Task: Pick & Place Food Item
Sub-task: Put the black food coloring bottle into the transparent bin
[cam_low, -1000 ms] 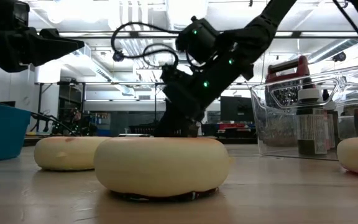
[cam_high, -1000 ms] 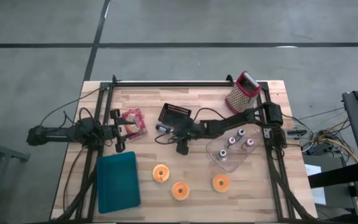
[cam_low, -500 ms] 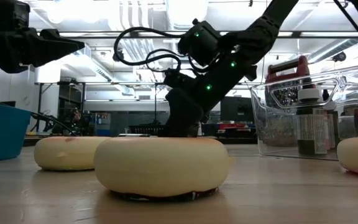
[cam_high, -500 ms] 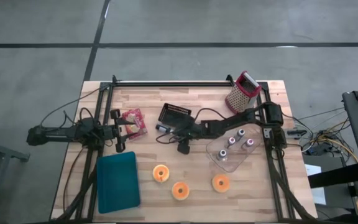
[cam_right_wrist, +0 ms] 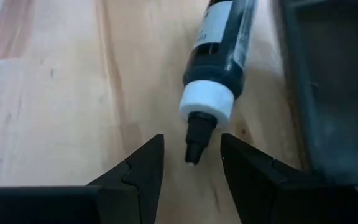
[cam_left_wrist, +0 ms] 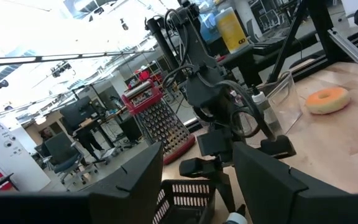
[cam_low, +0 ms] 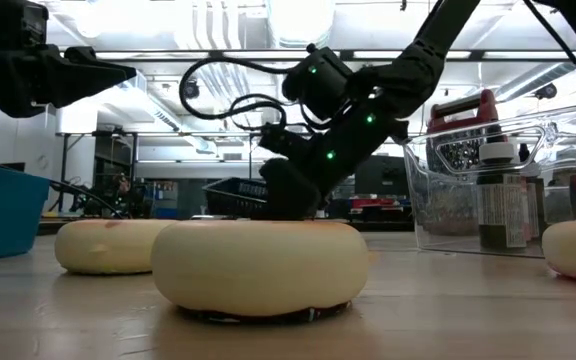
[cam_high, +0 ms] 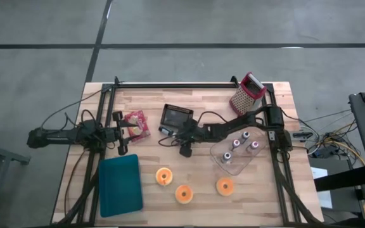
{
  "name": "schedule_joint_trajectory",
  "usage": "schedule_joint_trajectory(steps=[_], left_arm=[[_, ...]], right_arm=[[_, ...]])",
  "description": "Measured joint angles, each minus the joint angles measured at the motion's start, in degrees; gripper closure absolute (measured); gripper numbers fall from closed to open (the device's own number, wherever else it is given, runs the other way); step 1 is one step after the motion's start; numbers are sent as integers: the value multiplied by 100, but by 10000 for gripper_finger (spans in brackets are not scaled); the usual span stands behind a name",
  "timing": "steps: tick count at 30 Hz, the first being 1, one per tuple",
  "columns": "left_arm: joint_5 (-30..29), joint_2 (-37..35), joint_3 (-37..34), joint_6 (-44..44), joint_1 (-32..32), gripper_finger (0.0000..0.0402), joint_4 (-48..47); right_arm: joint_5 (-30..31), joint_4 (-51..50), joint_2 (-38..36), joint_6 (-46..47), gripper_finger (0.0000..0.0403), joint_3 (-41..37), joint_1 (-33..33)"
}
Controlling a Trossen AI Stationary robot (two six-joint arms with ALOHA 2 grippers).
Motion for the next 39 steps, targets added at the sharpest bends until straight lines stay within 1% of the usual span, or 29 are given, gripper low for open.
schedule_joint_trajectory(steps=[4,10,29,39], left_arm=[[1,0,-1,0,-2,202,2],[-1,0,0,0,0,202,2],[0,0,0,0,0,202,1],[-1,0,1,0,0,202,2]], right_arm=[[9,25,-2,0,246,19,-5],[16,10,-4,170,259,17,-60],[17,-83,-4,299,342,41,-95],[15,-87,-12,299,361,39,-111]])
